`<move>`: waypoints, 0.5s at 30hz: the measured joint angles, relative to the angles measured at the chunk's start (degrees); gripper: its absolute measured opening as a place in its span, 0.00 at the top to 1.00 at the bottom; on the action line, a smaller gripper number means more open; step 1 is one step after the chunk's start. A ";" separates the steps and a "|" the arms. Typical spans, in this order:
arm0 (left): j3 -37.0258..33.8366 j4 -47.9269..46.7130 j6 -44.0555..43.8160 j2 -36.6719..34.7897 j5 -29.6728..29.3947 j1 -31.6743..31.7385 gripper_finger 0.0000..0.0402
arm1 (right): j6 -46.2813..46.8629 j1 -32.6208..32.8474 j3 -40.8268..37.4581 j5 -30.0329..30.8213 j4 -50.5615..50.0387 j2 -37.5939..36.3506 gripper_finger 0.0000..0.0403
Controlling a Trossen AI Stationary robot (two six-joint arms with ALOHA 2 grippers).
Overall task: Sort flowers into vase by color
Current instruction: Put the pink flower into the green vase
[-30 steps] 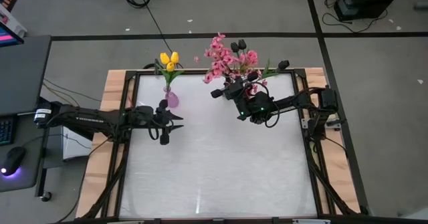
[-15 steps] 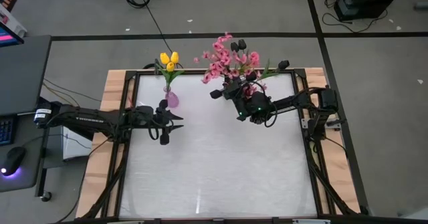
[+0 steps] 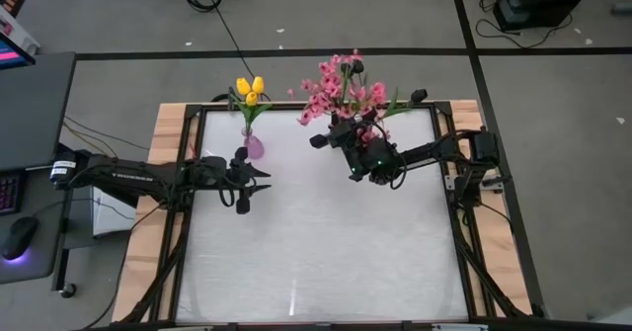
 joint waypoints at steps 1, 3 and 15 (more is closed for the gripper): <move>0.00 0.01 0.00 0.00 0.02 0.00 0.64 | -0.02 0.12 0.00 0.33 -0.18 0.00 0.98; 0.00 0.00 0.00 0.00 0.02 0.00 0.64 | 0.00 0.29 0.00 1.02 -0.31 0.00 0.98; 0.00 0.02 0.00 0.00 0.01 0.00 0.64 | -0.25 0.31 -0.04 2.47 -0.82 0.00 0.98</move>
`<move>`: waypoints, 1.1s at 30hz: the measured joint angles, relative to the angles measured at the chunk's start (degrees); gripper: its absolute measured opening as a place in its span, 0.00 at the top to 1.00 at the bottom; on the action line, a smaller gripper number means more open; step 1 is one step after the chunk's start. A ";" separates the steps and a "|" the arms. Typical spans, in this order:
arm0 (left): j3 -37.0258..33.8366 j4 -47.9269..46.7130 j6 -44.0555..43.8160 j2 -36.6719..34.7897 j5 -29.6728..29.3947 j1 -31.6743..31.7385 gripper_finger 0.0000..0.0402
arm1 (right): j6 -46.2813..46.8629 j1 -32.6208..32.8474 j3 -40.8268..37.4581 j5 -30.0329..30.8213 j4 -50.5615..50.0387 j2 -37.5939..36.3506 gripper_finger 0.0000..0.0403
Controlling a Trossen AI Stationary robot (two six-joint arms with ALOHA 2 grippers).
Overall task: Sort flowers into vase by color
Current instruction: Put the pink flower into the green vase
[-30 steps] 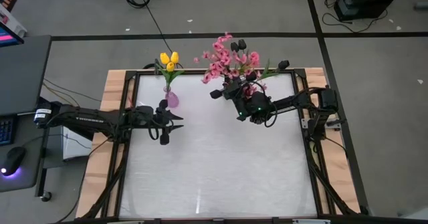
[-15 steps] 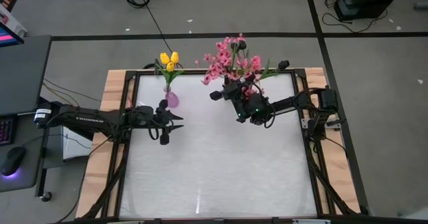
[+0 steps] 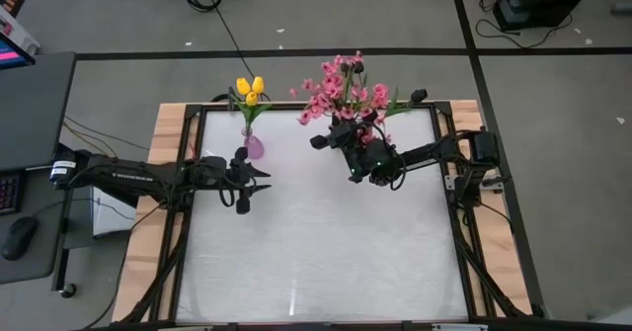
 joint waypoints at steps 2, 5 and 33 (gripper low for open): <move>0.00 -0.02 0.00 0.00 -0.01 0.00 0.64 | -0.29 0.00 0.00 0.61 0.01 0.00 0.98; 0.00 -0.01 0.00 0.00 0.00 0.00 0.64 | -0.69 0.01 0.00 2.54 -0.24 0.00 0.98; 0.00 -0.02 0.00 0.00 -0.01 0.00 0.64 | -2.70 0.55 0.00 7.44 -1.81 0.07 0.83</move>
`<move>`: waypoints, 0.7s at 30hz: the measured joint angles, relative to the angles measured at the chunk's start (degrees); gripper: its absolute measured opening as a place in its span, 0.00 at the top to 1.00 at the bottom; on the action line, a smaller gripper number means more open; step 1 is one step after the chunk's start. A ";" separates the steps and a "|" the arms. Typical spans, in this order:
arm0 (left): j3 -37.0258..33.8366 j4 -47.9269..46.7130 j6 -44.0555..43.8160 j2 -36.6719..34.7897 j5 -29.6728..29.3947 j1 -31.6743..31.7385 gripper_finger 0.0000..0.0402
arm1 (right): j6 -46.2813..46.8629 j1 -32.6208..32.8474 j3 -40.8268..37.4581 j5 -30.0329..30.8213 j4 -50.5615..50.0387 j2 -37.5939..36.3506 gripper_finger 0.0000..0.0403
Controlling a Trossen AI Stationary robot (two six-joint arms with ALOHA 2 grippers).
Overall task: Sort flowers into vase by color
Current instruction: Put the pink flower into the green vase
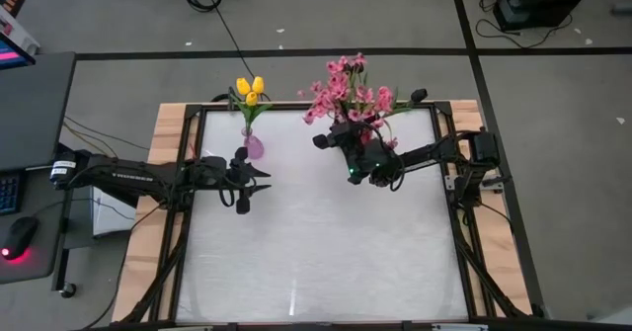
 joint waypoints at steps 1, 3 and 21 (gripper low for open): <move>0.00 0.02 0.00 0.00 0.00 0.00 0.64 | -0.99 0.06 0.00 0.00 0.49 0.00 0.82; 0.00 0.00 0.00 0.00 0.00 0.00 0.64 | -3.08 0.30 0.00 0.00 2.18 0.00 0.80; 0.00 0.00 0.00 0.00 0.02 0.00 0.64 | -10.84 3.83 0.00 0.44 11.98 0.02 0.59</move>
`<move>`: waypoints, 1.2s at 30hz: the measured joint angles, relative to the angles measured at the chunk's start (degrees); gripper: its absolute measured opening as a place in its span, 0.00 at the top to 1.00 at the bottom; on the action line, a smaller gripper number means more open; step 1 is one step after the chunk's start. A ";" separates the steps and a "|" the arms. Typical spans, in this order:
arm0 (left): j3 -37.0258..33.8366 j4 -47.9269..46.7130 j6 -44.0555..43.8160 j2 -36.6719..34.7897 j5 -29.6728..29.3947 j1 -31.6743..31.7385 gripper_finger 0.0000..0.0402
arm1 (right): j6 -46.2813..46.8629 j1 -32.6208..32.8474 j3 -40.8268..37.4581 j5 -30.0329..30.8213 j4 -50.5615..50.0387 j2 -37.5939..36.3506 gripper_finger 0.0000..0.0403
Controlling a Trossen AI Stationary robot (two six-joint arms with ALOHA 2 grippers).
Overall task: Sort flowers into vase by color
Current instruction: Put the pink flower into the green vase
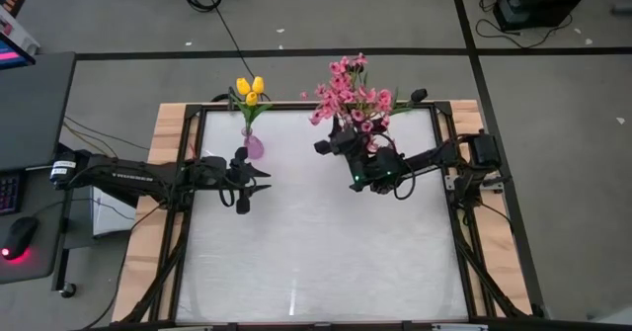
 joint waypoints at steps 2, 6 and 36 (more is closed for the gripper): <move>0.00 0.00 0.00 0.00 -0.01 0.00 0.64 | -0.39 0.61 0.00 0.14 1.09 0.00 0.56; 0.00 0.00 0.00 0.00 -0.01 0.00 0.64 | -1.18 2.32 0.00 0.93 3.25 0.00 0.50; 0.00 0.02 0.00 0.00 -0.02 0.00 0.64 | -4.63 5.55 1.35 0.19 3.44 -1.97 0.23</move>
